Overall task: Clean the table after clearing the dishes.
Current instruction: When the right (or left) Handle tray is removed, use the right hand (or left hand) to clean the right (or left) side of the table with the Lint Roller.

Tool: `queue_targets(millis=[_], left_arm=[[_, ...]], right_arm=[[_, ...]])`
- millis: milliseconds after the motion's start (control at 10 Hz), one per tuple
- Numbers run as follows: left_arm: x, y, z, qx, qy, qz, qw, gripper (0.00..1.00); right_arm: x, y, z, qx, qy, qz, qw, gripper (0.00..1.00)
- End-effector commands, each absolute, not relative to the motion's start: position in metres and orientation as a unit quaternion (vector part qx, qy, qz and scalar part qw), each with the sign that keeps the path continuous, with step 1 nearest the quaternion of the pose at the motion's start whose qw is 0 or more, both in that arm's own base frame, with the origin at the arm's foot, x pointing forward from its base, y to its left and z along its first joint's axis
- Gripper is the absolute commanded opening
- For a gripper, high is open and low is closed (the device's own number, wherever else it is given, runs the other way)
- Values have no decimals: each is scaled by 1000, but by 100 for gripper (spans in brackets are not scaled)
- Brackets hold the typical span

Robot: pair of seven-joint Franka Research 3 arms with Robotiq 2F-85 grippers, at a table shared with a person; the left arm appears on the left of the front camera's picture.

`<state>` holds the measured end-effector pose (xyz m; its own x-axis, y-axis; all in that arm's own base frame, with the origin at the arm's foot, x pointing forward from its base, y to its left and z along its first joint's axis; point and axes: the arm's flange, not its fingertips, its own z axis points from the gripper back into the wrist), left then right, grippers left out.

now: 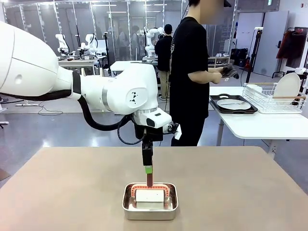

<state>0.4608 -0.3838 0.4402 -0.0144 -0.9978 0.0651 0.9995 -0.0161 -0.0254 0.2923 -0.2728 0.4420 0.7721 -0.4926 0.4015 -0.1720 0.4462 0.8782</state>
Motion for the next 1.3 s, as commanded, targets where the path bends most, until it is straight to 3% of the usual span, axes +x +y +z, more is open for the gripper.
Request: queue_targets(millis=[0,1000,1200], left_arm=[[459,-391,435,-20,-6,-709,705,100],[451,-391,398,-14,10,-714,700,100],[451,-392,401,-12,6,-717,697,81]], right_arm=[[291,-272,445,515,-323,-102,787,100],[291,-272,445,515,-323,-102,787,100],[291,-272,445,515,-323,-102,787,100]])
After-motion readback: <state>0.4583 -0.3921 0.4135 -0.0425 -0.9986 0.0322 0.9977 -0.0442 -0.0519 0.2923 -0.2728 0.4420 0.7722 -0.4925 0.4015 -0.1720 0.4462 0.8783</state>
